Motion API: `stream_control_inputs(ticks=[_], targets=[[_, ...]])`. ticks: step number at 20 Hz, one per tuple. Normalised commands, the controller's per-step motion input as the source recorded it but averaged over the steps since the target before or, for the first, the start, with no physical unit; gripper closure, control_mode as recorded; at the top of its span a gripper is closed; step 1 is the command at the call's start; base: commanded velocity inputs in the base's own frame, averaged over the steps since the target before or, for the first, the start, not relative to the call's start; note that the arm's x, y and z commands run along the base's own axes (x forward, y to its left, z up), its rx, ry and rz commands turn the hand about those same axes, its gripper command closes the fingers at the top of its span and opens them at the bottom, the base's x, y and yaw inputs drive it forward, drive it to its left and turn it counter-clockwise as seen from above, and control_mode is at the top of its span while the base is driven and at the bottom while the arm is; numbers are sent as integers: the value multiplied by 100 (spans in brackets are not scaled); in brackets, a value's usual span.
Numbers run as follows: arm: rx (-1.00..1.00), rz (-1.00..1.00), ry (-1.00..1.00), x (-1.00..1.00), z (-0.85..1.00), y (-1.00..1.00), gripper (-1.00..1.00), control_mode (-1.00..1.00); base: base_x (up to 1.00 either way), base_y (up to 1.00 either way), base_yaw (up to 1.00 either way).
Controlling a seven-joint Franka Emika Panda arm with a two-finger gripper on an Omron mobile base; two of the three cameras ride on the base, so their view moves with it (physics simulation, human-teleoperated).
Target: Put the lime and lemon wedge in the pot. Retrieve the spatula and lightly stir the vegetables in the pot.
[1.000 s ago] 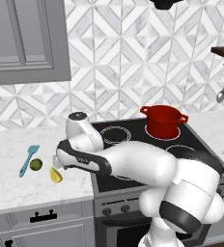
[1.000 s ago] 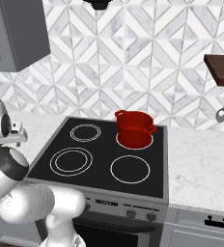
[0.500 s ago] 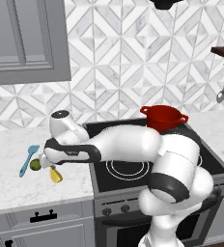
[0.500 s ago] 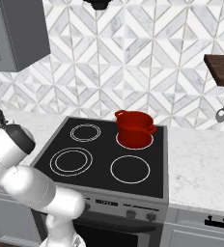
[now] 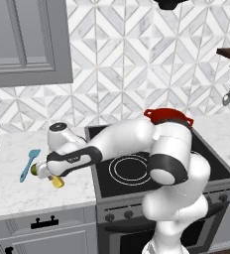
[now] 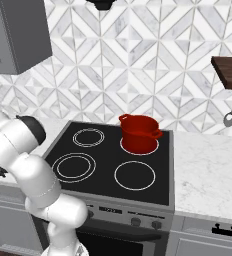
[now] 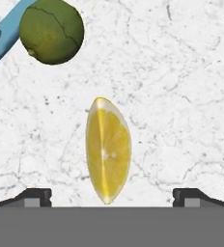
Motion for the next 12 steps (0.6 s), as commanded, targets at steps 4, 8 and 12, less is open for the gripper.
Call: stream_control_inputs(ticks=[4,8,12], targets=[[0,0,0,11,-20,11,-100,-100,0,0,0],[0,0,0,2,-13,0,-100,-100,0,0,0],[0,0,1,1,-16,0,-100,-100,0,0,0]])
